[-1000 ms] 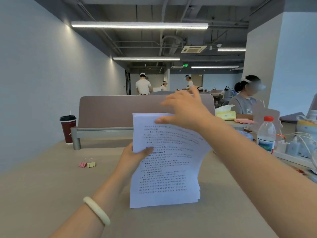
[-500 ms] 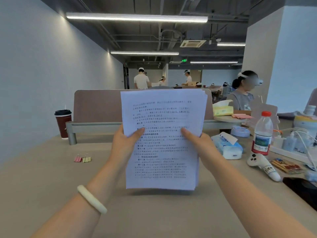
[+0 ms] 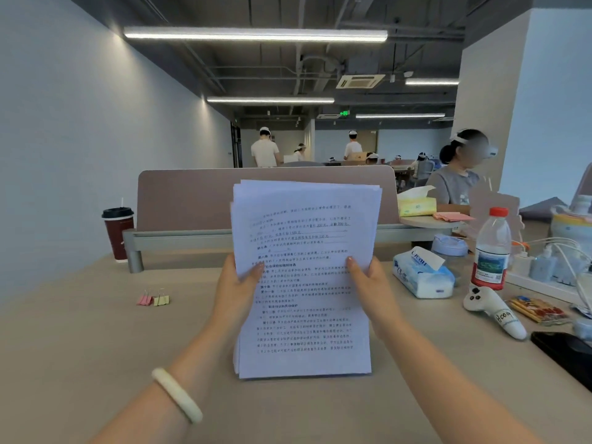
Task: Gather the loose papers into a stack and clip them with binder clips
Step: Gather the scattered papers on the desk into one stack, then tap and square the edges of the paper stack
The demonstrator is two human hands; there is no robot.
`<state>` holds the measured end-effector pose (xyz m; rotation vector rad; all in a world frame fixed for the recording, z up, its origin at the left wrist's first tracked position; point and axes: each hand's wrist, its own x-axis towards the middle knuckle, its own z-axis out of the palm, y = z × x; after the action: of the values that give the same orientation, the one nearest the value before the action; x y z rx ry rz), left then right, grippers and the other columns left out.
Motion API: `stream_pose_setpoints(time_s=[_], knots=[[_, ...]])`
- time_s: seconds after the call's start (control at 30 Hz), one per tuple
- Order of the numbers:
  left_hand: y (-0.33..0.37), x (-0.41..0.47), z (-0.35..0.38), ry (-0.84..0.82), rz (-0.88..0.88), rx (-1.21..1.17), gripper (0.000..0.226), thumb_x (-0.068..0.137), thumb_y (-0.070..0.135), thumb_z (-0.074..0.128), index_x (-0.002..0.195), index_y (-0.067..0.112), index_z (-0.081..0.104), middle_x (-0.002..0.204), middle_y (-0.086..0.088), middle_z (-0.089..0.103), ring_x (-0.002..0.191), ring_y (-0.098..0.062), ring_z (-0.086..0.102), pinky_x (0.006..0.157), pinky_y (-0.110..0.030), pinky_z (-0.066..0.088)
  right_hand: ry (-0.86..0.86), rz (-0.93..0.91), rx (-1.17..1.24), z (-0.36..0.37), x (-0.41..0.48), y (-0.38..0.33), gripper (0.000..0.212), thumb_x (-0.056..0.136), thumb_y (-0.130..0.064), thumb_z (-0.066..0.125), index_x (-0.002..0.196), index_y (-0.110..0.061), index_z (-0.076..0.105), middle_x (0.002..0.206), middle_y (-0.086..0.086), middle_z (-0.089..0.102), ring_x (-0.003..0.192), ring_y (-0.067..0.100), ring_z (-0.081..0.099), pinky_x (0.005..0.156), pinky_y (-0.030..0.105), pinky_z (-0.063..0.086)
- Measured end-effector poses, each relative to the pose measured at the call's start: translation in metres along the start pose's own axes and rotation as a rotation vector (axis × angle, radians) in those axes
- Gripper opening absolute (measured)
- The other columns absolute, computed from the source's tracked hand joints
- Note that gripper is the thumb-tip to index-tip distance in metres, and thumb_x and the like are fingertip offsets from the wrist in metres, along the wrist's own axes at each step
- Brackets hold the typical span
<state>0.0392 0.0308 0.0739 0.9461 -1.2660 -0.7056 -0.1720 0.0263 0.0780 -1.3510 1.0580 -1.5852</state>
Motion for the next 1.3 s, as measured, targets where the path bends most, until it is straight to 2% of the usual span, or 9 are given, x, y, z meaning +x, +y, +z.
stream_pose_setpoints(time_s=[0.17, 0.4, 0.67, 0.8, 0.93, 1.07, 1.13, 1.23, 1.3], knots=[[0.017, 0.003, 0.008, 0.045, 0.013, -0.003, 0.034, 0.091, 0.018, 0.057, 0.119, 0.013, 0.041, 0.107, 0.008, 0.06, 0.094, -0.005, 0.061, 0.074, -0.024, 0.051, 0.038, -0.057, -0.034, 0.0, 0.002, -0.016, 0.017, 0.095, -0.03, 0.049, 0.108, -0.02, 0.046, 0.101, -0.007, 0.058, 0.09, 0.007, 0.057, 0.068, 0.018, 0.044], [-0.025, -0.014, 0.005, -0.024, -0.191, 0.096, 0.034, 0.09, 0.028, 0.057, 0.117, 0.014, 0.042, 0.113, -0.001, 0.061, 0.101, -0.017, 0.063, 0.076, -0.028, 0.051, 0.022, 0.059, -0.117, -0.004, -0.011, 0.025, 0.034, 0.09, -0.032, 0.058, 0.12, -0.017, 0.048, 0.113, -0.002, 0.062, 0.098, 0.013, 0.062, 0.073, 0.026, 0.049], [-0.025, -0.022, 0.012, 0.019, -0.226, 0.114, 0.021, 0.095, 0.019, 0.049, 0.11, 0.015, 0.035, 0.094, 0.01, 0.054, 0.085, -0.008, 0.057, 0.061, -0.021, 0.043, 0.055, 0.058, -0.123, -0.001, -0.01, 0.025, 0.018, 0.093, -0.026, 0.053, 0.109, -0.022, 0.044, 0.103, -0.004, 0.058, 0.092, 0.013, 0.059, 0.071, 0.028, 0.048], [-0.03, -0.026, 0.012, 0.023, -0.188, 0.18, 0.011, 0.098, 0.016, 0.042, 0.108, 0.018, 0.037, 0.098, 0.004, 0.056, 0.088, -0.01, 0.058, 0.067, -0.024, 0.047, 0.047, 0.113, -0.142, 0.0, -0.009, 0.025, 0.012, 0.097, -0.02, 0.046, 0.107, -0.022, 0.041, 0.111, 0.003, 0.057, 0.094, 0.017, 0.056, 0.08, 0.034, 0.046], [-0.007, -0.016, -0.002, -0.037, -0.122, 0.354, 0.01, 0.098, 0.019, 0.04, 0.106, 0.013, 0.039, 0.102, -0.005, 0.058, 0.09, -0.018, 0.059, 0.079, -0.039, 0.049, 0.096, 0.008, -0.188, -0.014, 0.006, -0.009, 0.053, 0.088, -0.017, 0.063, 0.133, -0.013, 0.036, 0.133, 0.007, 0.05, 0.114, 0.02, 0.052, 0.087, 0.026, 0.047], [0.04, 0.018, -0.025, -0.22, 0.033, 0.745, 0.012, 0.097, 0.021, 0.04, 0.103, 0.011, 0.043, 0.097, -0.01, 0.055, 0.083, -0.019, 0.054, 0.071, -0.035, 0.041, 0.272, -0.36, -0.657, -0.029, 0.024, -0.084, 0.108, 0.066, -0.033, 0.083, 0.149, -0.018, 0.015, 0.151, 0.003, 0.031, 0.14, 0.022, 0.027, 0.112, 0.042, 0.026], [0.067, 0.031, -0.026, -0.341, 0.122, 0.928, 0.009, 0.097, 0.021, 0.04, 0.097, 0.012, 0.041, 0.089, -0.007, 0.052, 0.084, -0.029, 0.052, 0.069, -0.037, 0.037, 0.139, -0.353, -0.795, -0.028, 0.03, -0.108, 0.098, 0.067, -0.036, 0.081, 0.146, -0.021, 0.024, 0.141, 0.001, 0.044, 0.134, 0.023, 0.036, 0.109, 0.046, 0.034], [0.095, 0.036, -0.014, -0.445, 0.236, 1.218, 0.005, 0.097, 0.018, 0.039, 0.098, 0.014, 0.04, 0.082, -0.001, 0.045, 0.081, -0.027, 0.045, 0.069, -0.033, 0.028, -0.124, -0.118, -0.539, -0.027, 0.029, -0.103, 0.036, 0.082, -0.023, 0.07, 0.114, -0.022, 0.055, 0.101, -0.007, 0.063, 0.108, 0.024, 0.061, 0.078, 0.039, 0.052], [0.103, 0.035, -0.007, -0.455, 0.305, 1.346, 0.015, 0.096, 0.02, 0.04, 0.109, 0.014, 0.044, 0.092, -0.002, 0.05, 0.087, -0.027, 0.048, 0.073, -0.032, 0.027, -0.131, -0.048, -0.399, -0.032, 0.025, -0.078, 0.019, 0.085, -0.021, 0.067, 0.103, -0.019, 0.062, 0.098, -0.004, 0.069, 0.097, 0.023, 0.067, 0.082, 0.045, 0.055]])
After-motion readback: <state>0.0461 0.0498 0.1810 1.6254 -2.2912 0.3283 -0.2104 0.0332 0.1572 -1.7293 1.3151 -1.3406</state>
